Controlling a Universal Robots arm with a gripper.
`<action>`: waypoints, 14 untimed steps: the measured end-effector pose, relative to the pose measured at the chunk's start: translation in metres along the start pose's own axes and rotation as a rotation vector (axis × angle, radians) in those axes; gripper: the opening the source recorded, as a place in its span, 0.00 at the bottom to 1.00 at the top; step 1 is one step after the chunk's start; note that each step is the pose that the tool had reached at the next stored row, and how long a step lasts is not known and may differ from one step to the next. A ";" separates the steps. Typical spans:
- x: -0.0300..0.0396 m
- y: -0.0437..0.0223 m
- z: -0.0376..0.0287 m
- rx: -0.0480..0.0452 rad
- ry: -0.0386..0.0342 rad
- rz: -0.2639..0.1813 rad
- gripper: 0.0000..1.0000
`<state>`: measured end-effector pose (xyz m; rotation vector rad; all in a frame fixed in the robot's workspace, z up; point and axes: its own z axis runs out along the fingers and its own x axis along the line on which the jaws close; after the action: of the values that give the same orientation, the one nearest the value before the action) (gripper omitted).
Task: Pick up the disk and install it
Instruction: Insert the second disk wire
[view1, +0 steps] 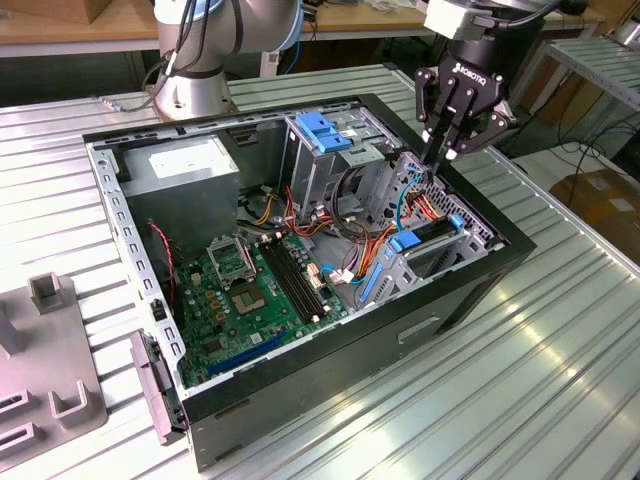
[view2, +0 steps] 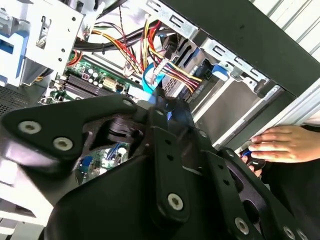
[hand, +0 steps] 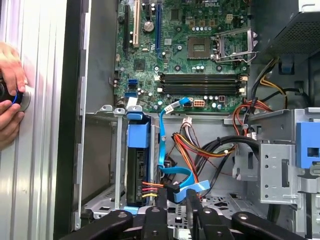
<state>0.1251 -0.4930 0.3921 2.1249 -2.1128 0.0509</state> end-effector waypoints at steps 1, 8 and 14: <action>-0.0008 -0.0001 0.0006 0.0000 0.0003 0.000 0.30; -0.0060 -0.0009 0.0103 0.0002 0.0001 -0.001 0.30; -0.0066 -0.0012 0.0144 0.0003 0.0027 0.000 0.21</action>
<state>0.1251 -0.4883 0.3769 2.1242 -2.1110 0.0541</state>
